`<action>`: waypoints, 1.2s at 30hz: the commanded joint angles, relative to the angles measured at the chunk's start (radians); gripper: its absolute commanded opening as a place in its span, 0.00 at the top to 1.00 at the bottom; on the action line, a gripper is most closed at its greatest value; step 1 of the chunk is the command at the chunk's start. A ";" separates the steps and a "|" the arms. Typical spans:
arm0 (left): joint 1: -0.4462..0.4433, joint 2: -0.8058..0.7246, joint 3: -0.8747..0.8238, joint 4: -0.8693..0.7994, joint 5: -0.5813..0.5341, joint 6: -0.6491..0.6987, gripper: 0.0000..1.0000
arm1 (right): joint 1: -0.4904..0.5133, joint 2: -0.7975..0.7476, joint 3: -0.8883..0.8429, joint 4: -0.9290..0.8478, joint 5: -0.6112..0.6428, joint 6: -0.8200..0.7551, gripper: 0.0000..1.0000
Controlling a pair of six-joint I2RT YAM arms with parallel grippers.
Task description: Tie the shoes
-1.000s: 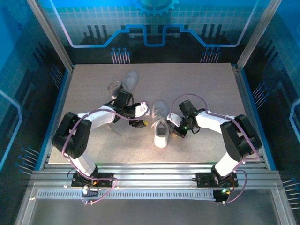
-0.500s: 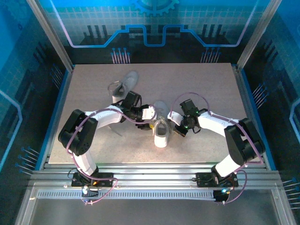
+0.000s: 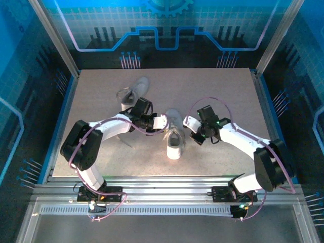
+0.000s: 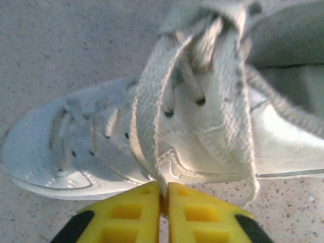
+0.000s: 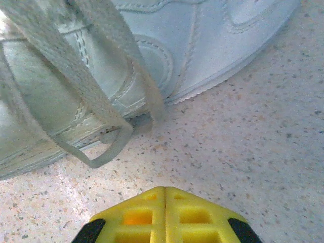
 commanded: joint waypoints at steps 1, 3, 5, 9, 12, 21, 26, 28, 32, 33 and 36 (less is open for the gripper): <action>0.006 -0.063 -0.011 -0.043 0.015 0.025 0.94 | 0.012 -0.055 -0.044 -0.011 -0.013 0.017 1.00; 0.006 -0.070 -0.014 -0.047 0.018 0.021 0.99 | 0.015 -0.064 -0.063 -0.004 -0.046 0.012 0.86; 0.006 -0.073 -0.012 -0.056 0.018 0.015 1.00 | 0.017 -0.063 -0.072 0.005 -0.079 0.006 0.67; 0.007 -0.080 -0.017 -0.068 0.016 0.013 1.00 | 0.022 -0.019 -0.067 0.010 -0.130 -0.005 0.48; 0.009 -0.082 -0.022 -0.070 0.017 0.010 1.00 | 0.030 0.030 -0.055 0.008 -0.141 -0.016 0.43; 0.031 -0.070 -0.023 -0.077 0.050 0.005 1.00 | 0.036 0.182 -0.024 0.162 -0.211 -0.047 0.39; 0.063 -0.067 -0.014 -0.111 0.080 0.015 1.00 | 0.056 0.191 0.009 0.173 -0.229 -0.123 0.41; 0.068 -0.061 -0.008 -0.132 0.079 0.023 1.00 | 0.056 0.176 0.004 0.185 -0.245 -0.144 0.42; 0.073 -0.044 0.003 -0.148 0.080 0.030 1.00 | 0.061 0.164 0.025 0.173 -0.260 -0.157 0.46; 0.073 -0.041 0.006 -0.151 0.081 0.030 1.00 | 0.063 0.162 0.028 0.174 -0.258 -0.159 0.48; 0.073 -0.028 0.020 -0.160 0.079 0.026 1.00 | 0.070 0.150 0.038 0.174 -0.245 -0.152 0.63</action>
